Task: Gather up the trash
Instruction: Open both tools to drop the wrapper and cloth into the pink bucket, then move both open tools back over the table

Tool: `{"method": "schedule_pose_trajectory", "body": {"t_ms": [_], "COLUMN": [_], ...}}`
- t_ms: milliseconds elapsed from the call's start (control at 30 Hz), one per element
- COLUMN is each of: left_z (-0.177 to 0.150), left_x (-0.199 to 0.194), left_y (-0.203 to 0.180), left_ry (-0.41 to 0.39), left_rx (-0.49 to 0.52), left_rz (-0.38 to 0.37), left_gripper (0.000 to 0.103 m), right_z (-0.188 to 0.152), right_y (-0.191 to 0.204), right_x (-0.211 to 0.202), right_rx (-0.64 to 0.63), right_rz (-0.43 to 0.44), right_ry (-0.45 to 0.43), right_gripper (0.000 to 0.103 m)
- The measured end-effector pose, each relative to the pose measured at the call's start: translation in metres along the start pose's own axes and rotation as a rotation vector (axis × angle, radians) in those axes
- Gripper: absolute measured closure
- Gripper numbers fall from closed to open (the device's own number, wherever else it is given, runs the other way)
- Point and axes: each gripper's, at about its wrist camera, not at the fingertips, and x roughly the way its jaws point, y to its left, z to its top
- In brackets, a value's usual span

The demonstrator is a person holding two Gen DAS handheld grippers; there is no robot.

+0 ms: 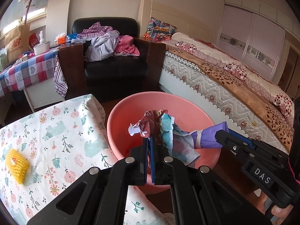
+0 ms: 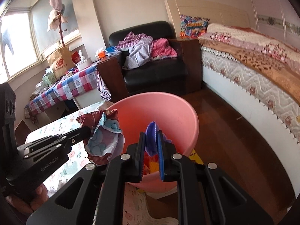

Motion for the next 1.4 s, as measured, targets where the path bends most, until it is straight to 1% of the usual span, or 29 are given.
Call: {"method": "schedule_pose_trajectory", "body": {"t_ms": [300,467,600,667,700,733,800,933,1000,1033,1067,1267,1400], "left_z": [-0.002,-0.002,-0.002,-0.001,-0.001,-0.001,-0.001,0.001,0.001,0.001,0.001,0.004,0.005], "left_x": [0.011,0.011,0.01,0.008,0.007,0.005,0.002,-0.002,-0.005,-0.008,-0.009,-0.021,-0.032], "left_y": [0.001,-0.002,-0.003,-0.004,-0.004,-0.005,-0.006,-0.007,-0.007,-0.006,-0.006,-0.005,-0.002], "left_ry": [0.023,0.019,0.015,0.01,0.005,0.001,-0.005,-0.015,-0.021,-0.026,-0.03,-0.05,-0.072], "left_rx": [-0.013,-0.015,-0.007,-0.006,-0.005,-0.005,-0.004,-0.003,-0.003,-0.003,-0.004,-0.002,-0.004], "left_rz": [-0.009,-0.008,-0.01,-0.012,-0.011,-0.011,-0.017,-0.023,-0.025,-0.028,-0.029,-0.033,-0.035], "left_gripper": [0.101,0.099,0.093,0.085,0.079,0.077,0.075,0.069,0.067,0.066,0.065,0.064,0.062], "right_z": [-0.003,-0.002,-0.002,-0.002,-0.002,-0.002,-0.002,-0.001,-0.001,0.0,0.0,0.001,0.001], "right_y": [-0.002,-0.004,-0.005,-0.006,-0.006,-0.007,-0.007,-0.004,-0.003,-0.003,-0.002,0.004,0.015], "right_x": [0.012,0.015,0.017,0.018,0.018,0.018,0.017,0.015,0.013,0.012,0.01,0.004,-0.003], "right_rx": [0.023,0.039,0.04,0.041,0.044,0.047,0.048,0.026,0.019,0.017,0.017,0.001,-0.033], "right_rz": [-0.009,0.0,-0.004,-0.01,-0.011,-0.01,-0.007,0.0,-0.001,-0.001,0.002,0.01,0.018], "right_ry": [0.029,0.037,0.031,0.032,0.033,0.033,0.031,0.031,0.023,0.018,0.012,0.003,-0.007], "right_gripper": [0.09,0.09,0.09,0.09,0.09,0.09,0.09,0.088,0.082,0.076,0.073,0.072,0.072]}}
